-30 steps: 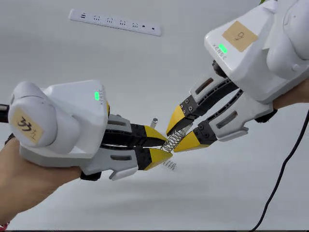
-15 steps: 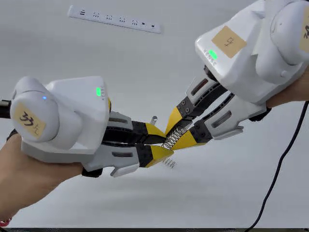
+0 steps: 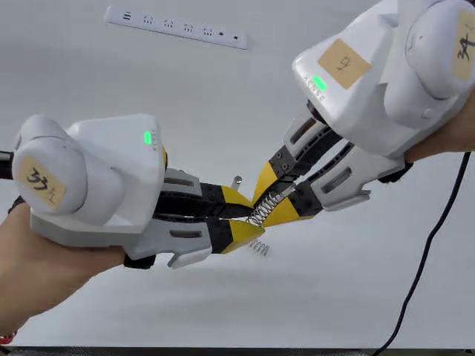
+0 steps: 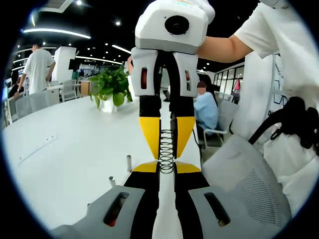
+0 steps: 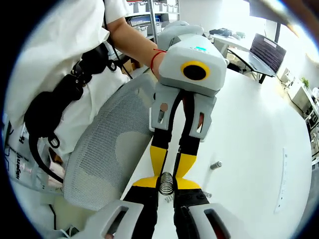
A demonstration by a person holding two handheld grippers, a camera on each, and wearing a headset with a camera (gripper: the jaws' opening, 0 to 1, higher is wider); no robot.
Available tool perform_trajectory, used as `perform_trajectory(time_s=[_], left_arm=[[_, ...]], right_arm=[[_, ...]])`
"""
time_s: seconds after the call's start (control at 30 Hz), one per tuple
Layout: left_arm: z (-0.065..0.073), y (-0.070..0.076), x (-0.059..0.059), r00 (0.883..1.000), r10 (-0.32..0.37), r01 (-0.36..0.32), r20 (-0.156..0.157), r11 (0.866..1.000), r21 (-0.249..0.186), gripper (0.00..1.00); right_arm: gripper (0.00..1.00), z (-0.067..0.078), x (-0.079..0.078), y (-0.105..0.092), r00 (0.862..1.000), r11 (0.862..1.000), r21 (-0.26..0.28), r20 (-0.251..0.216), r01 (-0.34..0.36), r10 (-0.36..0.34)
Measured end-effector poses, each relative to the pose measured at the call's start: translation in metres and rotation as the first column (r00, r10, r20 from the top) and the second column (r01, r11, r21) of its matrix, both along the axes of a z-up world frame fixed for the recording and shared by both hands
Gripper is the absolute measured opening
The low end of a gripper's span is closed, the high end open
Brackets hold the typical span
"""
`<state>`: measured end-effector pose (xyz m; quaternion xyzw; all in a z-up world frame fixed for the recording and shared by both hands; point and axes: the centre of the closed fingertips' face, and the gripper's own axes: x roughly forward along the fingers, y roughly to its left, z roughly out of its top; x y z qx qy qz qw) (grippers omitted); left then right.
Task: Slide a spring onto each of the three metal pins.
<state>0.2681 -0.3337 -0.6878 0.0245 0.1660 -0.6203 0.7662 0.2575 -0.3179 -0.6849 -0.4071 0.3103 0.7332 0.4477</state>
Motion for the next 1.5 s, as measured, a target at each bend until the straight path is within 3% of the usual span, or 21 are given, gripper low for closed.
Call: perform_trajectory(time_s=[1.0, 1.2, 1.33, 1.5], left_arm=[[0.000, 0.007, 0.003, 1.000, 0.030, -0.030, -0.009, 0.999, -0.035, 0.07], [-0.005, 0.020, 0.006, 0.998, 0.063, -0.063, -0.011, 0.998, -0.022, 0.13], [-0.010, 0.031, 0.009, 0.996, 0.090, -0.090, -0.007, 0.996, -0.003, 0.15], [-0.017, 0.047, 0.014, 0.991, 0.135, -0.135, 0.005, 0.990, 0.031, 0.25]], right_arm=[[0.07, -0.002, 0.000, 0.009, 1.000, 1.000, -0.001, -0.020, 0.023, -0.023], [0.06, 0.000, 0.005, 0.007, 0.999, 0.999, 0.001, -0.015, 0.042, -0.042], [0.06, 0.002, 0.014, 0.006, 0.997, 0.997, 0.007, -0.001, 0.073, -0.073], [0.06, 0.001, 0.031, 0.004, 0.991, 0.992, -0.001, 0.030, 0.129, -0.129]])
